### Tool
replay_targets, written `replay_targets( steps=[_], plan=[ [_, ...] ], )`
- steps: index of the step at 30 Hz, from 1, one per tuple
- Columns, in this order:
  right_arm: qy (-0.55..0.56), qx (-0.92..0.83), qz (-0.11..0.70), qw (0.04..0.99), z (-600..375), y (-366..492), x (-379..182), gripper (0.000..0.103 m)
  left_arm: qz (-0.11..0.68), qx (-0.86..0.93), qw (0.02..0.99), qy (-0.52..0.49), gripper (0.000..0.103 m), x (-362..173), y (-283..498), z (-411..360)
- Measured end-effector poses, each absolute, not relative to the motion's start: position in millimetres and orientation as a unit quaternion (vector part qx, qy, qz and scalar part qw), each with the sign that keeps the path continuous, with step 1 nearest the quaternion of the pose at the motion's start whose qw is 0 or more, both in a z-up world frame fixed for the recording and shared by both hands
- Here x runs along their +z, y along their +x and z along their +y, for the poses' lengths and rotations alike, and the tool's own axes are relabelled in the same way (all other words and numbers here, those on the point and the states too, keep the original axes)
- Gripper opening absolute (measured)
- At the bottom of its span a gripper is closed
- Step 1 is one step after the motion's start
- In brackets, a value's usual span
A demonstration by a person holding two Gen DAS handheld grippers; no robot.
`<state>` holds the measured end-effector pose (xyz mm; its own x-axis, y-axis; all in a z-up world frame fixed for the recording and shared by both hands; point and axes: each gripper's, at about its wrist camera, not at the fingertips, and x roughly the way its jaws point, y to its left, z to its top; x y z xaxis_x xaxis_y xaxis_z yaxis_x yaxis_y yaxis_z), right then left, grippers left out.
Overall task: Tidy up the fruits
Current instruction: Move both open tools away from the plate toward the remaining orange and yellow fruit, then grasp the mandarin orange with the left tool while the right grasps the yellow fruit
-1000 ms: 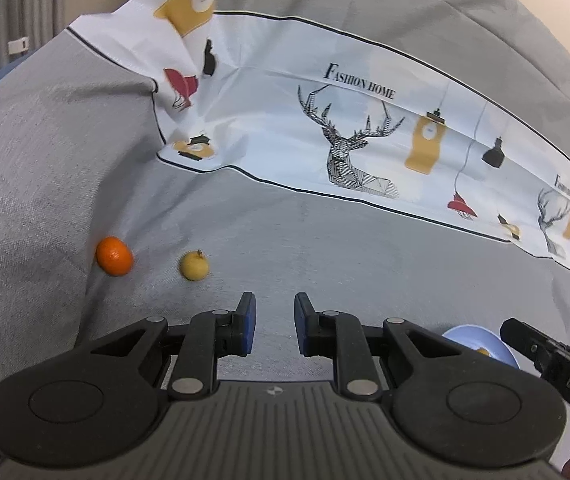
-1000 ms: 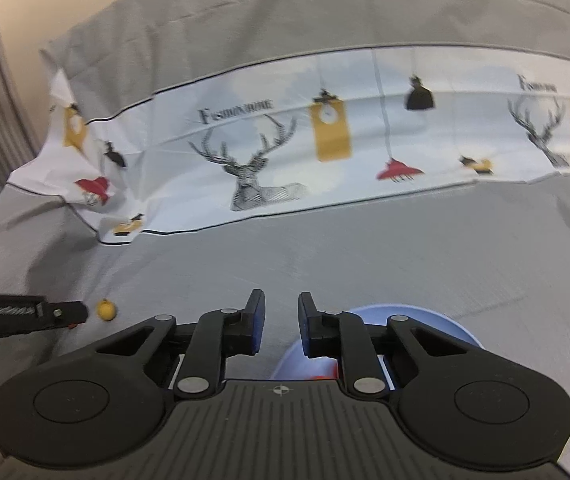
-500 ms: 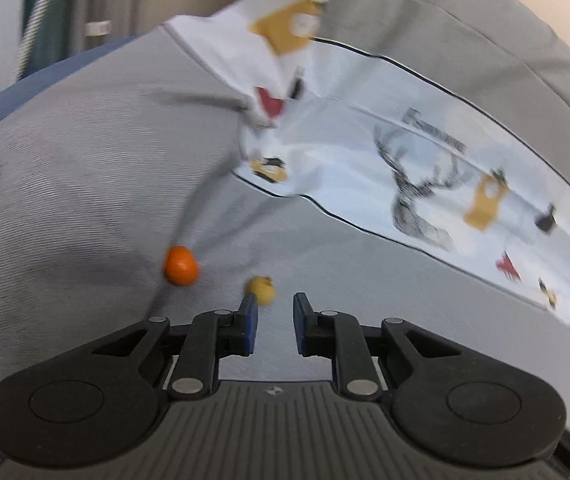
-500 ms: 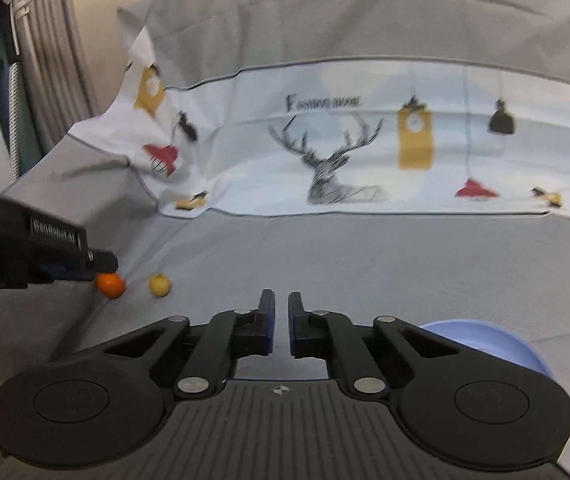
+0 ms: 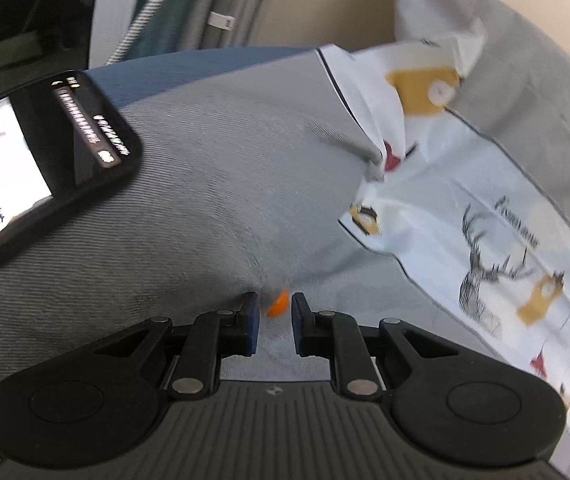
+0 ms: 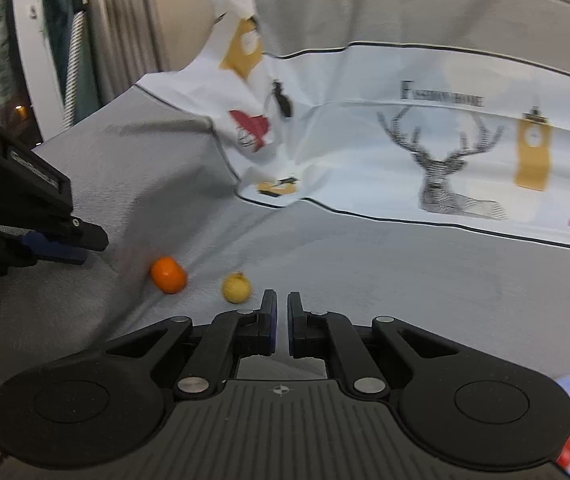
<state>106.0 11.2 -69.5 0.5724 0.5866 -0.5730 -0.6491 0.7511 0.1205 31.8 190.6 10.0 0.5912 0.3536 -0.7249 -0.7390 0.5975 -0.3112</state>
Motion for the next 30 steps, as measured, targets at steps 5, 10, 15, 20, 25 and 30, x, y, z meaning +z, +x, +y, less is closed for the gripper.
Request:
replay_targets(
  steps=[5, 10, 15, 20, 25, 30],
  plan=[
    [-0.068, 0.369, 0.312, 0.873, 44, 121, -89, 0.02, 0.29, 0.329, 0.847, -0.302, 0.019, 16, 28, 190],
    [-0.09, 0.371, 0.313, 0.87, 69, 130, -103, 0.034, 0.285, 0.321, 0.854, -0.295, 0.019, 18, 28, 190],
    [-0.121, 0.369, 0.322, 0.863, 89, 136, -118, 0.048, 0.285, 0.319, 0.859, -0.282, 0.019, 19, 30, 184],
    [-0.114, 0.366, 0.319, 0.867, 90, 144, -121, 0.027, 0.285, 0.307, 0.868, -0.266, 0.019, 23, 32, 178],
    [-0.1, 0.352, 0.312, 0.877, 74, 145, -112, 0.026, 0.283, 0.301, 0.869, -0.273, 0.019, 23, 33, 180],
    [-0.075, 0.328, 0.325, 0.884, 39, 142, -90, 0.026, 0.29, 0.28, 0.872, -0.277, 0.019, 22, 36, 174]
  ],
)
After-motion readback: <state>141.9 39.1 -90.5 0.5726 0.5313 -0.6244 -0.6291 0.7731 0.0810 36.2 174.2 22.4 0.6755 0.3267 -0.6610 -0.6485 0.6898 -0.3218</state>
